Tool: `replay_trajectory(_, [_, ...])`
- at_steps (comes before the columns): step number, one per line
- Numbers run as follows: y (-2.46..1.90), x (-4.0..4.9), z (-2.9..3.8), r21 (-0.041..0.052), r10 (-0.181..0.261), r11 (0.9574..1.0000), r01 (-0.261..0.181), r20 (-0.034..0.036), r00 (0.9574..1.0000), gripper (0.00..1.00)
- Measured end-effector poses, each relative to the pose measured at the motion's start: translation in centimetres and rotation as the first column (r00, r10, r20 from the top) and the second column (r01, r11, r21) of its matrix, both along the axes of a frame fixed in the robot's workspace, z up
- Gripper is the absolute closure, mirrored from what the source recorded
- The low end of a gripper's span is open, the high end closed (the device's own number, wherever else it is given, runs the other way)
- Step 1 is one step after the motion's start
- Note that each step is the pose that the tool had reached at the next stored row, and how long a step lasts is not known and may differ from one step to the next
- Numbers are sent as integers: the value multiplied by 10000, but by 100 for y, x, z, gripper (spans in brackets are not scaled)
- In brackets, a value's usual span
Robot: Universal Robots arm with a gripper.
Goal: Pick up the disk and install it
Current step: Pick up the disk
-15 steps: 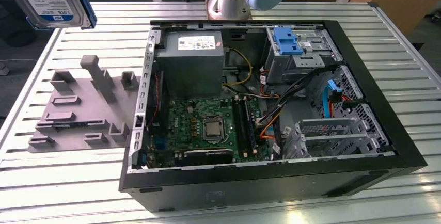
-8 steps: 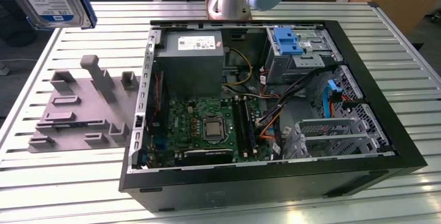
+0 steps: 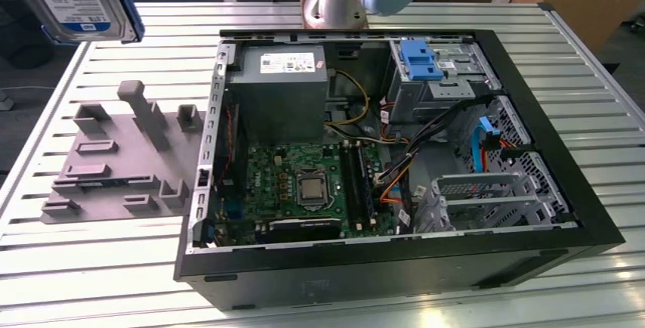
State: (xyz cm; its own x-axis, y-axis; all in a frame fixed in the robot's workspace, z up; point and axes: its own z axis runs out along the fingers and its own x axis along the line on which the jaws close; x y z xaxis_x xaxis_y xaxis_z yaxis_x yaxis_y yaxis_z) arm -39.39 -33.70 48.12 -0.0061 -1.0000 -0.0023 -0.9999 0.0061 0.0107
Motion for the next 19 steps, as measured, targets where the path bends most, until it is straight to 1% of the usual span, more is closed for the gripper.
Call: replay_trajectory(19, [-39, 94, 0, 0, 0, 10000, 0, -2, 10000, 64])
